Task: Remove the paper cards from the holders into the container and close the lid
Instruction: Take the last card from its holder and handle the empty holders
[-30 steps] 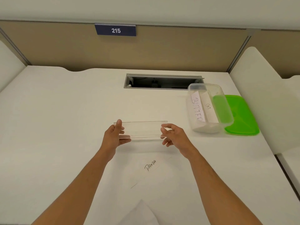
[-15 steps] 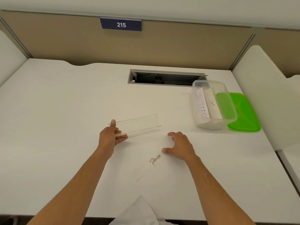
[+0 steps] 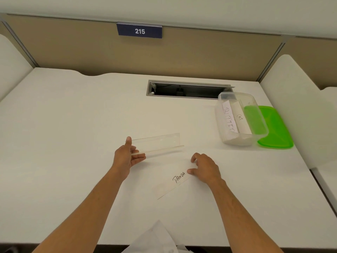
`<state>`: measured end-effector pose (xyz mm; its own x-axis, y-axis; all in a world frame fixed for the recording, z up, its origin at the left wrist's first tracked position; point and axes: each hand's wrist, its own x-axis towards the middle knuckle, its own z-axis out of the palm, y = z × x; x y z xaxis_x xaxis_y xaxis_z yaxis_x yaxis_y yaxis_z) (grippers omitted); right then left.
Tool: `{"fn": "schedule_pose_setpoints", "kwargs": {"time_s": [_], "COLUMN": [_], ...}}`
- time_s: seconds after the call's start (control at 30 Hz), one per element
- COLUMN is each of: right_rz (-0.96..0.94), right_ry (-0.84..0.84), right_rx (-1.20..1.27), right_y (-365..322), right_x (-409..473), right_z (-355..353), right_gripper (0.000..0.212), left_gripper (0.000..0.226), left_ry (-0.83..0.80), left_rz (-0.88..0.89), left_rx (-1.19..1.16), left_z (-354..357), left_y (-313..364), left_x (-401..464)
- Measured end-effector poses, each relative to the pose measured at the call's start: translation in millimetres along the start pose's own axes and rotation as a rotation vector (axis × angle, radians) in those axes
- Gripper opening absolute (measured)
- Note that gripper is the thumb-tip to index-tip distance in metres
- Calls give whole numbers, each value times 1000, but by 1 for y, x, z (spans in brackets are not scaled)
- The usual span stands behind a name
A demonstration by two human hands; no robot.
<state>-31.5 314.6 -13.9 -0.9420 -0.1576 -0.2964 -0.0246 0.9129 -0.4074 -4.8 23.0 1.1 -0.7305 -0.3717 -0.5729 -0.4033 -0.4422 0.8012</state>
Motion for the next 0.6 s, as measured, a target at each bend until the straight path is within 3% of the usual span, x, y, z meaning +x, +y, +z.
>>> {"fn": "schedule_pose_setpoints", "kwargs": {"time_s": [0.3,0.5,0.6], "right_rz": [-44,-17,-5], "right_ry": [56,30,16], "right_rx": [-56,-14,30], "right_y": [-2,-4,-3], "right_x": [-2,-3,-2], "right_z": [4,6,5], "right_gripper": [32,45,30], "left_gripper": [49,49,49], "left_ry": [-4,-23,-26], "left_rz": [-6,-6,-10], "left_rx": [11,20,24], "left_z": [-6,-5,-4], "left_y": [-2,-4,-4], "left_x": [1,2,3]}}
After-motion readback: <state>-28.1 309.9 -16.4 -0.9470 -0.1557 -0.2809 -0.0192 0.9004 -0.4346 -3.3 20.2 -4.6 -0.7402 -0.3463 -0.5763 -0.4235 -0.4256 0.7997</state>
